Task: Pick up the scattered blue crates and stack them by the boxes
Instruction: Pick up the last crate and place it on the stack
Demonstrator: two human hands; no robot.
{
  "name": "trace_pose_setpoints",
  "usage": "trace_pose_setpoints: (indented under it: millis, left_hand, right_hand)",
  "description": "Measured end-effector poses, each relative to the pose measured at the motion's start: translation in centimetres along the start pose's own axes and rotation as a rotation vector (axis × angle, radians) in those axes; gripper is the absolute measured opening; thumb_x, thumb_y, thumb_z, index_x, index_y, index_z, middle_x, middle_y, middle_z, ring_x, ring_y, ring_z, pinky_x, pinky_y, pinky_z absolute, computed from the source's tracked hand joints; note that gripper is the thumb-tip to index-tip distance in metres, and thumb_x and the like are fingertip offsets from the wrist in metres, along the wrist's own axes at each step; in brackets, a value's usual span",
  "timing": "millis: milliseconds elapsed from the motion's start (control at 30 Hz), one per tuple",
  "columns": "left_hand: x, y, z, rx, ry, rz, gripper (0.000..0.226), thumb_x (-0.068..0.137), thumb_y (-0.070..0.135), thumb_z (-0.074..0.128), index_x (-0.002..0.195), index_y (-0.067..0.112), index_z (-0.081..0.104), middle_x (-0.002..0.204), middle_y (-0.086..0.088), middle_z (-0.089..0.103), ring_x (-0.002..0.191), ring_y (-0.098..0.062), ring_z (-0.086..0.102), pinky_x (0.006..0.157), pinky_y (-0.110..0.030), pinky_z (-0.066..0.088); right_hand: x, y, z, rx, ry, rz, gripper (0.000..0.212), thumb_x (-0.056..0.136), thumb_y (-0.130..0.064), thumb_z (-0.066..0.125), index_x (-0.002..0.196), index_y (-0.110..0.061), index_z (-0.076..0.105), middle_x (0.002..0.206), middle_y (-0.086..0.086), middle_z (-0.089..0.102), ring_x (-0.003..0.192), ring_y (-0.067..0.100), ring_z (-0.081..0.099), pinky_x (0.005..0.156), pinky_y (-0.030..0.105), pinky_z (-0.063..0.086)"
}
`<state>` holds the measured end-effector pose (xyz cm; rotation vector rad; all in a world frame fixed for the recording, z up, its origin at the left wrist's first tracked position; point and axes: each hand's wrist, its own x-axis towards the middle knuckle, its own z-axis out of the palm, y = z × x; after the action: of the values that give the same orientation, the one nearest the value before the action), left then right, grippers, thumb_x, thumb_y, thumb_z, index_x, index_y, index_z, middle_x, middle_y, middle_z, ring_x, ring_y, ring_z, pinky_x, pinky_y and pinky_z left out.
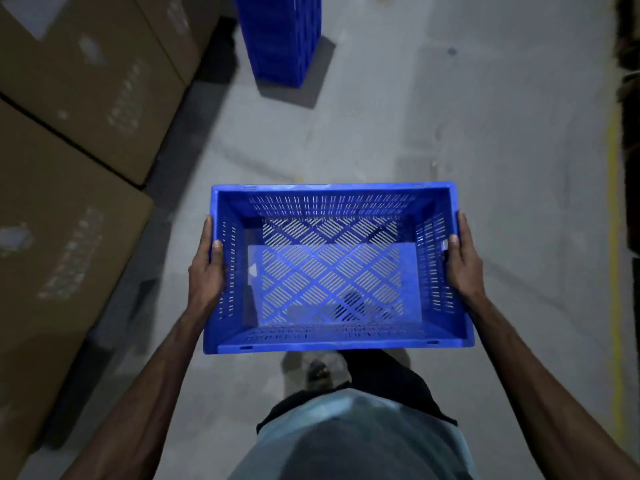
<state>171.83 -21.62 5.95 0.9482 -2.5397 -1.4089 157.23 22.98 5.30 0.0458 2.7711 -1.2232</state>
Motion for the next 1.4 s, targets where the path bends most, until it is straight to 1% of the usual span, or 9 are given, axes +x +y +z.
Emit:
trace_pose_setpoints:
  millis: [167,400,500,633,767,967,1100,1233,1400]
  left_hand:
    - [8.5,4.3,3.2,-0.006,0.009,0.009,0.048,0.109,0.046,0.037,0.155,0.055,0.025,0.148,0.016,0.050,0.119,-0.025,0.063,0.101,-0.042,0.050]
    - [24.3,12.9,6.6,0.064,0.034,0.082,0.048,0.102,0.063,0.032,0.148,0.069,0.022,0.126,-0.020,0.067,0.102,-0.045,0.067,0.088,-0.054,0.055]
    - [30.6,17.5,6.9,0.012,0.048,0.149,0.048,0.106,0.057,0.034,0.152,0.063,0.023,0.144,-0.003,0.060,0.119,-0.034,0.064,0.097,-0.049,0.052]
    - [38.9,22.8,7.9,-0.036,0.055,0.167,0.048,0.110,0.047,0.036,0.155,0.056,0.024,0.153,0.010,0.050,0.120,-0.018,0.062,0.093,-0.034,0.047]
    - [48.8,26.0,9.4,-0.061,0.035,0.159,0.048,0.109,0.049,0.037,0.154,0.057,0.024,0.155,0.005,0.049,0.131,-0.024,0.057,0.107,-0.046,0.047]
    - [65.2,31.5,12.1,-0.065,-0.063,0.247,0.048,0.109,0.045,0.037,0.156,0.052,0.026,0.160,0.009,0.043,0.144,-0.020,0.045,0.118,-0.054,0.037]
    - [74.8,37.1,13.0,-0.047,-0.091,0.285,0.046,0.106,0.052,0.038,0.149,0.064,0.028,0.157,0.002,0.047,0.141,-0.032,0.049,0.116,-0.057,0.038]
    - [81.4,43.4,14.8,-0.030,-0.137,0.323,0.047,0.110,0.039,0.040,0.151,0.059,0.028,0.151,-0.012,0.053,0.130,-0.040,0.055,0.105,-0.048,0.046]
    - [88.8,49.7,18.4,-0.008,-0.140,0.318,0.047,0.108,0.049,0.038,0.149,0.066,0.024,0.151,-0.008,0.054,0.131,-0.036,0.056,0.111,-0.054,0.044]
  right_hand:
    - [8.8,0.2,0.1,0.013,0.023,0.064,0.048,0.109,-0.044,0.033,0.154,-0.055,0.020,0.147,-0.018,0.047,0.111,0.036,0.066,0.099,0.043,0.049]
    - [25.1,-3.5,-0.9,0.018,0.081,0.083,0.050,0.110,-0.039,0.034,0.158,-0.046,0.023,0.145,-0.001,0.057,0.096,0.035,0.070,0.083,0.030,0.044]
    - [32.4,-6.1,-1.4,0.011,0.108,0.066,0.050,0.109,-0.042,0.033,0.156,-0.051,0.019,0.132,0.008,0.066,0.092,0.036,0.069,0.080,0.031,0.046]
    - [41.7,-9.8,-1.3,0.001,0.131,0.034,0.050,0.108,-0.045,0.031,0.155,-0.054,0.017,0.131,0.010,0.066,0.098,0.036,0.069,0.082,0.031,0.045]
    - [51.2,-12.4,-0.3,0.000,0.139,0.024,0.050,0.107,-0.045,0.032,0.155,-0.053,0.019,0.145,0.000,0.058,0.103,0.037,0.068,0.091,0.038,0.049]
    - [64.0,-16.0,0.5,-0.036,0.231,0.073,0.051,0.102,-0.052,0.030,0.151,-0.060,0.018,0.140,0.003,0.061,0.102,0.038,0.068,0.095,0.042,0.050]
    - [70.8,-18.9,0.0,-0.009,0.304,0.137,0.049,0.108,-0.041,0.035,0.153,-0.054,0.022,0.102,0.007,0.069,0.083,0.031,0.066,0.086,0.037,0.047]
    - [76.6,-20.5,-0.7,-0.006,0.342,0.191,0.050,0.110,-0.036,0.036,0.157,-0.046,0.023,0.096,0.003,0.067,0.075,0.025,0.062,0.080,0.032,0.044]
    - [85.6,-20.5,-2.3,0.004,0.379,0.183,0.048,0.109,-0.038,0.035,0.144,-0.067,0.016,0.079,-0.001,0.064,0.065,0.014,0.060,0.078,0.040,0.050]
